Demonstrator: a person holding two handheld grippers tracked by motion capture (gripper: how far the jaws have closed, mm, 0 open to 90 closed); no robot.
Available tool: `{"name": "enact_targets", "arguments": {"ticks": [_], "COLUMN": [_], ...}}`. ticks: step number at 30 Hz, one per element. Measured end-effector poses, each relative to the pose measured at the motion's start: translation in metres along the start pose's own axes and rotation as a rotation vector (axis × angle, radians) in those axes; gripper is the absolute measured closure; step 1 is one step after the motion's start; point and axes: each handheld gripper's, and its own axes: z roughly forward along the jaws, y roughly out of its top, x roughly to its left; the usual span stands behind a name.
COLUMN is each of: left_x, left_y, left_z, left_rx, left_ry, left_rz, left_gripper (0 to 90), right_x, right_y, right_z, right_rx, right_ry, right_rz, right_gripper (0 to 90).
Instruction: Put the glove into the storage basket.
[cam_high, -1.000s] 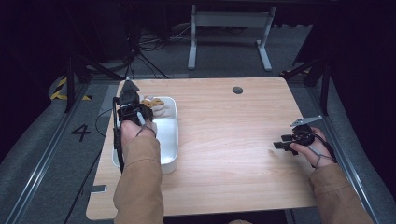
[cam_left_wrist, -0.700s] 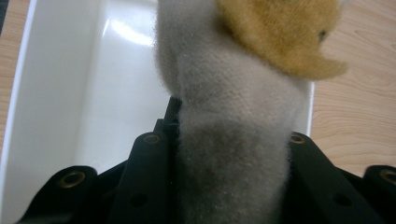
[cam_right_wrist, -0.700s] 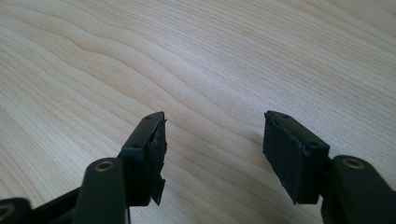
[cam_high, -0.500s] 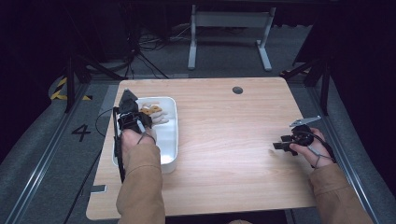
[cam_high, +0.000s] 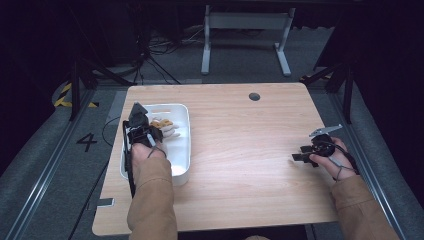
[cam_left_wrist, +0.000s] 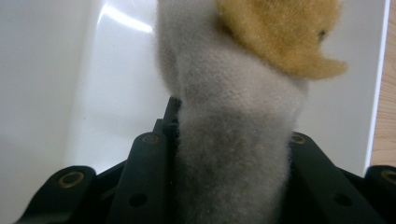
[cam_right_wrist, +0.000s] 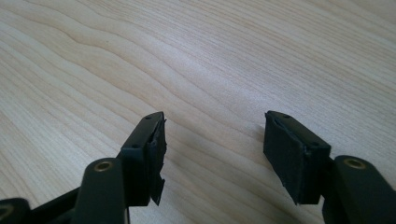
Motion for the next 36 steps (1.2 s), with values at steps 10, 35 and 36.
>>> {"name": "enact_targets", "arguments": {"ticks": [10, 35, 36], "left_x": [0.006, 0.012, 0.012], "left_y": [-0.003, -0.005, -0.005], "left_z": [0.016, 0.042, 0.043], "left_rx": [0.014, 0.129, 0.138], "left_ry": [-0.003, 0.048, 0.049], "left_rz": [0.005, 0.004, 0.011], "left_gripper": [67.9, 65.4, 64.9], "right_x": [0.001, 0.003, 0.003], "right_y": [0.0, 0.002, 0.002], "right_z": [0.0, -0.003, -0.003], "right_rx": [-0.005, -0.027, -0.026], "right_ry": [-0.001, -0.002, -0.001], "right_rz": [-0.005, -0.013, -0.013], "right_gripper": [39.6, 39.3, 39.3]}}
